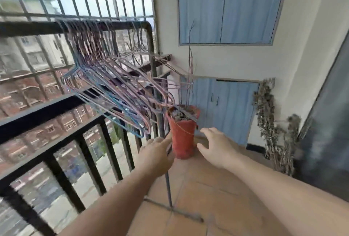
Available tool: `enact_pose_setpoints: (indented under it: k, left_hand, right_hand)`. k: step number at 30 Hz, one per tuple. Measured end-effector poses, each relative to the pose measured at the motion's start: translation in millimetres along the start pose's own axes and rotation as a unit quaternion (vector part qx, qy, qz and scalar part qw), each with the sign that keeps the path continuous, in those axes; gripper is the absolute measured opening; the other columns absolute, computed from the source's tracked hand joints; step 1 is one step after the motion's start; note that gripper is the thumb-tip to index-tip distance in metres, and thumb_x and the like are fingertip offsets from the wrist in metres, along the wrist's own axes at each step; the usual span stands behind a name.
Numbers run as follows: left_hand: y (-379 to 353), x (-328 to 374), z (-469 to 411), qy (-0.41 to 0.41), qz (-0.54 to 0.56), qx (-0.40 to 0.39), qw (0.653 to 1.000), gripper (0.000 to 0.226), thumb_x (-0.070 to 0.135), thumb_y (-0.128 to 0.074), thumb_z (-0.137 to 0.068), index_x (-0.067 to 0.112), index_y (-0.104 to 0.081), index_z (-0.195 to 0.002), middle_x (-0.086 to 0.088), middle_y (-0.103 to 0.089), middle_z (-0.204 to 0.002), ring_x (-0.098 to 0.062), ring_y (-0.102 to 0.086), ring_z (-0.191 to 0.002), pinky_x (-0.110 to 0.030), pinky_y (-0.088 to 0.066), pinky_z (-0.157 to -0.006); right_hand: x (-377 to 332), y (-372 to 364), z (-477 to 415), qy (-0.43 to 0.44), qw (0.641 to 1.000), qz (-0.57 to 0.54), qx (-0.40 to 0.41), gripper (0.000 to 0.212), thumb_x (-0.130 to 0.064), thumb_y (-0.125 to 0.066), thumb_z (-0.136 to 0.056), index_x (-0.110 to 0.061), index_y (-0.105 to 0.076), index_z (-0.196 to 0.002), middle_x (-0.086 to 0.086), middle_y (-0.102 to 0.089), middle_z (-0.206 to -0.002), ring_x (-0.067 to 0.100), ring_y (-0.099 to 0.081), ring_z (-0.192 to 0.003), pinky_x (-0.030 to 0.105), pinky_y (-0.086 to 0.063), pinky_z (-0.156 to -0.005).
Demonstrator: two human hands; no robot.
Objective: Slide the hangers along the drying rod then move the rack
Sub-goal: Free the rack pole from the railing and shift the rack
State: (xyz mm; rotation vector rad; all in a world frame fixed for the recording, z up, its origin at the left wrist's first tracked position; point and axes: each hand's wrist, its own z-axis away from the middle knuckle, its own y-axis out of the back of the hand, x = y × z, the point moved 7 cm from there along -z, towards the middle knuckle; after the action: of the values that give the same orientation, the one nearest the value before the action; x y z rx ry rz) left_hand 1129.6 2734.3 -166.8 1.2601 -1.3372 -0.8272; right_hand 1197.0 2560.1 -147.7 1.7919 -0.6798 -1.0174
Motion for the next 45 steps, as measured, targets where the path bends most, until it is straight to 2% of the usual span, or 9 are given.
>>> enact_pose_setpoints:
  k: [10, 14, 20, 24, 28, 33, 37, 41, 45]
  left_hand:
    - [-48.7, -22.2, -131.9, 0.011, -0.010, 0.018, 1.000, 0.041, 0.033, -0.047, -0.091, 0.031, -0.047, -0.132, 0.006, -0.045, -0.138, -0.021, -0.036, -0.129, -0.034, -0.029, -0.098]
    - [-54.1, -31.6, -160.5, 0.017, -0.031, 0.041, 0.999, 0.040, 0.038, -0.044, -0.090, 0.034, -0.049, -0.129, 0.011, -0.049, -0.134, -0.016, -0.041, -0.124, -0.034, -0.035, -0.097]
    - [-57.9, -55.2, -196.0, 0.128, -0.012, 0.070, 0.989, 0.053, 0.053, -0.032, -0.080, 0.034, -0.053, -0.125, 0.003, -0.057, -0.129, -0.022, -0.051, -0.118, -0.039, -0.046, -0.094]
    - [-63.5, -50.3, -217.7, 0.208, -0.028, 0.081, 0.974, 0.039, 0.041, -0.048, -0.084, 0.028, -0.058, -0.120, 0.002, -0.061, -0.120, -0.023, -0.059, -0.107, -0.033, -0.047, -0.087]
    - [-77.8, -32.2, -223.2, 0.286, 0.005, 0.082, 0.955, 0.042, 0.040, -0.053, -0.087, 0.033, -0.052, -0.129, 0.003, -0.052, -0.135, -0.020, -0.054, -0.115, -0.036, -0.046, -0.093]
    - [-75.5, -31.3, -227.1, 0.348, -0.002, 0.122, 0.929, 0.043, 0.038, -0.054, -0.086, 0.030, -0.053, -0.128, 0.002, -0.055, -0.133, -0.020, -0.050, -0.119, -0.034, -0.041, -0.098]
    - [-78.0, -51.0, -245.9, 0.397, 0.017, 0.142, 0.906, 0.054, 0.041, -0.051, -0.086, 0.026, -0.041, -0.138, 0.000, -0.048, -0.141, -0.021, -0.047, -0.124, -0.038, -0.041, -0.100]
    - [-91.2, -70.7, -270.8, 0.400, 0.031, 0.172, 0.900, 0.059, 0.040, -0.053, -0.085, 0.030, -0.028, -0.137, 0.002, -0.053, -0.133, -0.020, -0.058, -0.111, -0.032, -0.048, -0.079]
    - [-107.5, -97.0, -287.5, 0.417, 0.142, 0.228, 0.868, 0.052, 0.034, -0.054, -0.086, 0.041, -0.026, -0.130, 0.010, -0.061, -0.107, -0.012, -0.059, -0.083, -0.025, -0.043, -0.063]
  right_hand:
    - [25.0, -47.5, -153.0, 0.050, 0.998, 0.034, -0.028, 0.043, -0.048, -0.046, -0.083, -0.026, -0.050, -0.120, -0.001, -0.057, -0.121, 0.023, -0.055, -0.108, 0.042, -0.045, -0.089]
    - [19.1, -63.9, -204.6, 0.104, 0.993, 0.029, -0.051, 0.037, -0.045, -0.048, -0.082, -0.025, -0.052, -0.113, -0.001, -0.059, -0.113, 0.025, -0.056, -0.103, 0.040, -0.046, -0.083]
    - [4.2, -80.2, -272.9, 0.199, 0.977, -0.010, -0.076, 0.048, -0.042, -0.049, -0.085, -0.022, -0.048, -0.128, 0.001, -0.055, -0.124, 0.025, -0.051, -0.114, 0.041, -0.044, -0.093]
    - [11.1, -81.1, -305.2, 0.257, 0.961, -0.048, -0.093, 0.053, -0.045, -0.049, -0.086, -0.021, -0.045, -0.133, 0.002, -0.053, -0.132, 0.024, -0.049, -0.119, 0.043, -0.044, -0.096]
    - [27.5, -77.1, -327.4, 0.310, 0.942, -0.087, -0.096, 0.049, -0.044, -0.051, -0.087, -0.021, -0.049, -0.130, 0.002, -0.056, -0.128, 0.025, -0.053, -0.114, 0.042, -0.047, -0.091]
    - [31.5, -79.5, -351.2, 0.350, 0.922, -0.115, -0.116, 0.051, -0.044, -0.051, -0.088, -0.022, -0.047, -0.133, 0.000, -0.053, -0.133, 0.022, -0.053, -0.115, 0.039, -0.048, -0.090]
    - [13.7, -88.4, -365.7, 0.405, 0.896, -0.139, -0.116, 0.047, -0.042, -0.051, -0.089, -0.022, -0.050, -0.131, -0.001, -0.058, -0.127, 0.019, -0.056, -0.111, 0.036, -0.048, -0.085]
    - [-1.8, -105.9, -380.5, 0.440, 0.878, -0.145, -0.122, 0.047, -0.043, -0.052, -0.087, -0.022, -0.050, -0.129, -0.002, -0.059, -0.124, 0.018, -0.058, -0.106, 0.036, -0.050, -0.080]
    - [-19.3, -134.6, -407.3, 0.380, 0.873, -0.217, -0.215, 0.048, -0.045, -0.053, -0.087, -0.022, -0.048, -0.129, -0.001, -0.059, -0.119, 0.017, -0.058, -0.100, 0.039, -0.050, -0.082]
